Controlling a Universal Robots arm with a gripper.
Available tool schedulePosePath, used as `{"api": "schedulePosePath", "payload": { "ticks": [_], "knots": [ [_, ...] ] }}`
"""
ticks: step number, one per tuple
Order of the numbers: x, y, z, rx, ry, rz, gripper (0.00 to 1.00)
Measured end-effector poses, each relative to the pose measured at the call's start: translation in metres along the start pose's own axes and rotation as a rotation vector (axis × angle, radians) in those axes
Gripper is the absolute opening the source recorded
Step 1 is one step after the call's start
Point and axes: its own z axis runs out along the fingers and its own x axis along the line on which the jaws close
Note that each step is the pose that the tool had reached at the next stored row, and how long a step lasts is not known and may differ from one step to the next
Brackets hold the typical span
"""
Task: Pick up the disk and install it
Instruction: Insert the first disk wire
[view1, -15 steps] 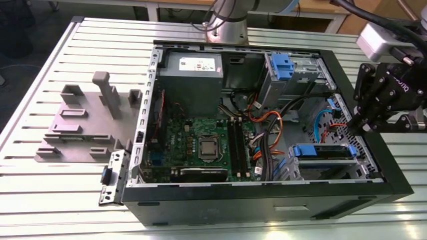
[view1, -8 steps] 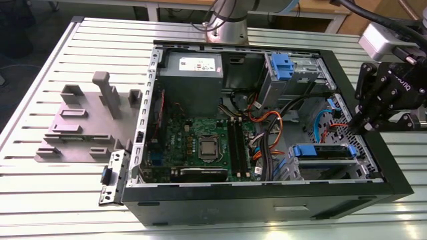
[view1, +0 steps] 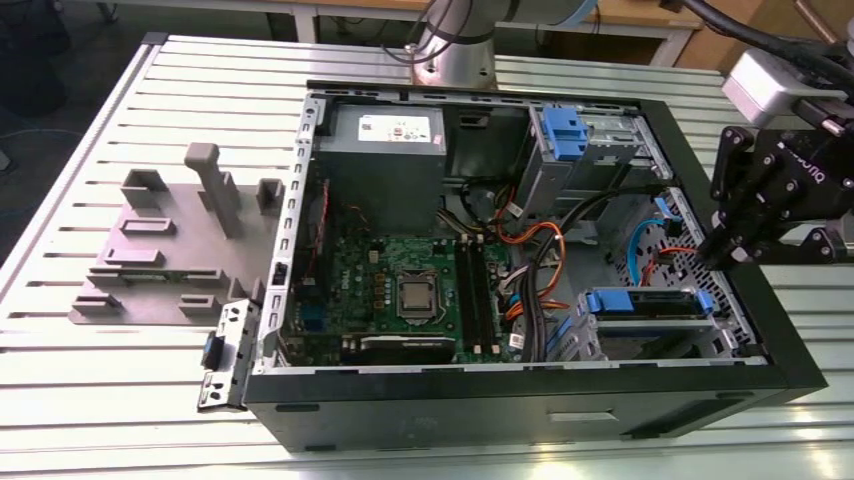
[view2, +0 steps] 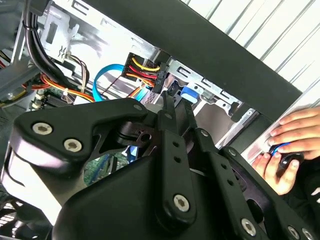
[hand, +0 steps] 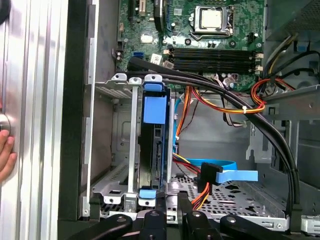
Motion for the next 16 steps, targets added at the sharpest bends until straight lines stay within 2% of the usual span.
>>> {"api": "schedulePosePath", "payload": {
  "ticks": [4,5,7,12,16],
  "knots": [
    [0.0000,-0.0002,0.0000,0.0006,0.0001,-0.015,0.25],
    [0.0000,-0.0002,0.0000,0.0006,0.0001,-0.015,0.31],
    [-0.0004,-0.0003,0.0001,-0.0018,-0.0002,-0.015,0.31],
    [-0.0020,-0.0037,0.0001,-0.0241,-0.0010,-0.016,0.31],
    [-0.0038,-0.0085,0.0010,-0.0320,-0.0017,-0.017,0.31]
  ]
}}
